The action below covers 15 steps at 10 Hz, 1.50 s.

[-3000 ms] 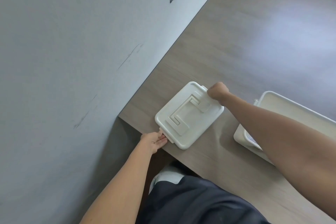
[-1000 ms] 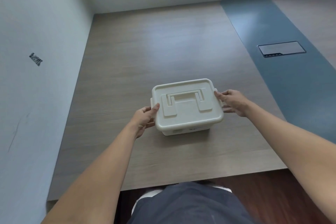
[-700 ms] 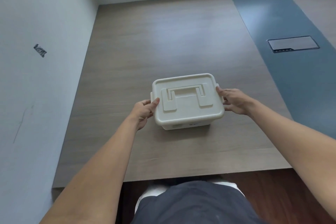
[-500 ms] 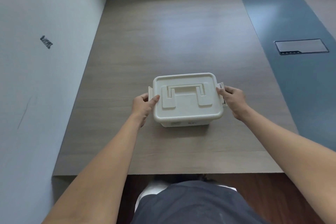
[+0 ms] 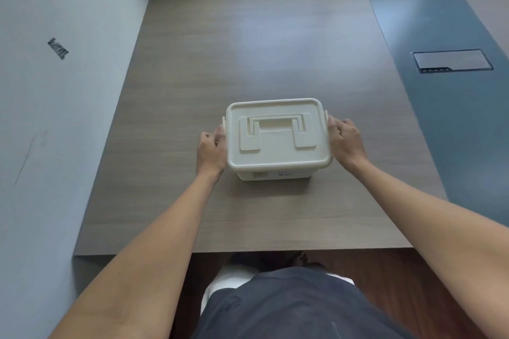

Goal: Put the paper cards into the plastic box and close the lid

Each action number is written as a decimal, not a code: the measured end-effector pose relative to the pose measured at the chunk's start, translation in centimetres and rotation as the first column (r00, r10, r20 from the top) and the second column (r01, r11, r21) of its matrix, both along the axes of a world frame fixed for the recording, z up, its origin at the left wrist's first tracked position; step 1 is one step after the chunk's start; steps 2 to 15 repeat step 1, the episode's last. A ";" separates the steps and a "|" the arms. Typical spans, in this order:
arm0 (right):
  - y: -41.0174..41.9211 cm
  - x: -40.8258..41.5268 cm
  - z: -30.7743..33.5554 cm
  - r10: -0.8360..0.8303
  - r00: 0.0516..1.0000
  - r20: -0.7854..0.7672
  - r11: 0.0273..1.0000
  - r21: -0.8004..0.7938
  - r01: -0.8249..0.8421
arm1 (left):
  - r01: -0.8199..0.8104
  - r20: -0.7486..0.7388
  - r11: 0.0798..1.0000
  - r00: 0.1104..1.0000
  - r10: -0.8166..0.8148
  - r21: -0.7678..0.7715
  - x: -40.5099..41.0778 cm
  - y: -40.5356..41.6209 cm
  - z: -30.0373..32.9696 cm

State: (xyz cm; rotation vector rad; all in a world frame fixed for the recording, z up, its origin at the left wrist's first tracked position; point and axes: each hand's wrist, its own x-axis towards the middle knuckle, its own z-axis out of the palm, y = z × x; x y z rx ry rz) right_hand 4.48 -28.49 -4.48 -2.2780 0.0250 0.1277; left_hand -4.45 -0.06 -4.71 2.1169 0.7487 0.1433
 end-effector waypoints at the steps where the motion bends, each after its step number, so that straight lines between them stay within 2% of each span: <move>1: -1.3 -1.2 -1.0 -0.142 0.990 0.015 0.989 0.047 0.141 | -0.089 -0.057 0.995 0.994 0.090 0.034 -1.8 0.5 -1.0; 15: -1.3 -1.2 -1.0 -0.142 0.990 0.015 0.989 0.047 0.141 | -0.089 -0.057 0.995 0.994 0.090 0.034 -1.8 0.5 -1.0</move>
